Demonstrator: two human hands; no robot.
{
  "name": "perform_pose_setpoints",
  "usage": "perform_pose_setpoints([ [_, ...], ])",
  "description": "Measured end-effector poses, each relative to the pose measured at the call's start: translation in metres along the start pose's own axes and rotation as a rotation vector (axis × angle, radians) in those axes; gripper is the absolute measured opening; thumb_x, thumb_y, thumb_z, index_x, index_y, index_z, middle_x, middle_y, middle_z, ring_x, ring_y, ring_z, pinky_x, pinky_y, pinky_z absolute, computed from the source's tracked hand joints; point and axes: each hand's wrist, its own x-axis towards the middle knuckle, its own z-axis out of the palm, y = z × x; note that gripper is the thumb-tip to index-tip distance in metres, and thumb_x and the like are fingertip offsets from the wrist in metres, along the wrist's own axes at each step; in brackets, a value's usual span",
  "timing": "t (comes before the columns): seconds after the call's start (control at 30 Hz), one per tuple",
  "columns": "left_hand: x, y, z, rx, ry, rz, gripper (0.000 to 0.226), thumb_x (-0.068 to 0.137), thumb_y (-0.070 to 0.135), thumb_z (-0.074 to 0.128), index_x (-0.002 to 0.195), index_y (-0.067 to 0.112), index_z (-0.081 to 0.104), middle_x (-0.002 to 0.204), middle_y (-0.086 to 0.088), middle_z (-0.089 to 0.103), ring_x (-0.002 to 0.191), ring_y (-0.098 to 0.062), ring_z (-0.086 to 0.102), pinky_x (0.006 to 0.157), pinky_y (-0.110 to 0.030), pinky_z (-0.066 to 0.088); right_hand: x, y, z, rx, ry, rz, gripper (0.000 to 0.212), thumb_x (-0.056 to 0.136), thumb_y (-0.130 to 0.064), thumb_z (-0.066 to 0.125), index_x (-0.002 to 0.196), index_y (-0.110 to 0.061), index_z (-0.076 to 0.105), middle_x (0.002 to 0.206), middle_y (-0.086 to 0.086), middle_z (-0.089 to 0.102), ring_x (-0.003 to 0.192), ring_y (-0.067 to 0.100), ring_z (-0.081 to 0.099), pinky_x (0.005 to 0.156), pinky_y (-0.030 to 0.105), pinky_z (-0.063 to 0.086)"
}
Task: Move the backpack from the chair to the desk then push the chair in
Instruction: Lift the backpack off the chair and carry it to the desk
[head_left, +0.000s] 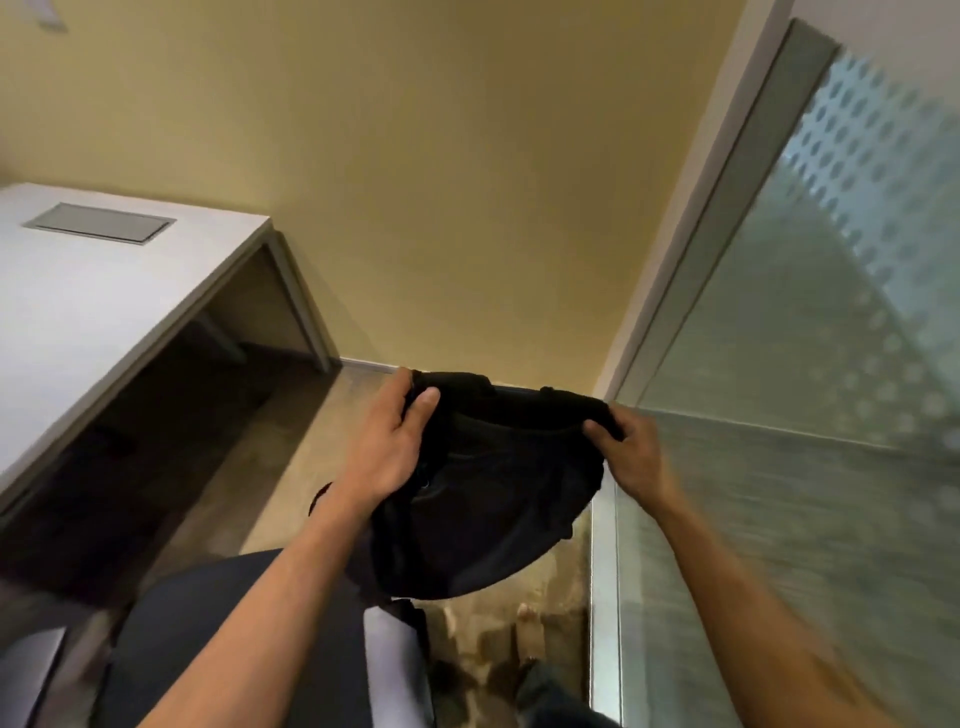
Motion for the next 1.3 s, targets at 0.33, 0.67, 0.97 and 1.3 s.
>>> perform_pose_setpoints([
  [0.33, 0.082, -0.048, -0.013, 0.161, 0.238, -0.094, 0.023, 0.096, 0.031, 0.049, 0.076, 0.024, 0.039, 0.069, 0.016, 0.046, 0.063, -0.003, 0.042, 0.057, -0.016, 0.032, 0.174, 0.006, 0.041, 0.102, -0.181, -0.057, 0.016, 0.091, -0.022, 0.065, 0.092, -0.038, 0.068, 0.084, -0.018, 0.071, 0.079, -0.003, 0.064, 0.07, 0.018, 0.05],
  [0.67, 0.157, -0.095, -0.023, 0.069, 0.429, -0.255, 0.024, 0.096, 0.036, 0.048, 0.08, 0.018, 0.048, 0.07, 0.014, 0.049, 0.065, -0.009, 0.044, 0.059, -0.033, 0.039, 0.307, -0.013, 0.091, 0.096, -0.289, -0.161, 0.03, 0.081, -0.049, 0.063, 0.094, -0.023, 0.071, 0.086, -0.008, 0.07, 0.084, 0.013, 0.067, 0.073, 0.029, 0.054],
  [0.97, 0.246, -0.148, -0.084, 0.088, 0.481, -0.249, 0.018, 0.097, 0.035, 0.047, 0.08, 0.032, 0.05, 0.075, 0.02, 0.055, 0.067, -0.003, 0.05, 0.059, -0.015, 0.04, 0.414, -0.029, 0.175, 0.145, -0.301, -0.192, 0.036, 0.08, -0.055, 0.063, 0.086, -0.02, 0.068, 0.08, 0.004, 0.069, 0.075, 0.015, 0.064, 0.07, 0.042, 0.054],
  [1.3, 0.325, -0.193, -0.162, 0.145, 0.604, -0.323, 0.017, 0.095, 0.039, 0.048, 0.078, 0.038, 0.051, 0.077, 0.022, 0.06, 0.07, 0.001, 0.053, 0.059, -0.01, 0.038, 0.514, -0.069, 0.273, 0.195, -0.326, -0.276, 0.037, 0.08, -0.064, 0.063, 0.089, -0.029, 0.069, 0.082, -0.006, 0.071, 0.077, 0.013, 0.067, 0.07, 0.041, 0.057],
])
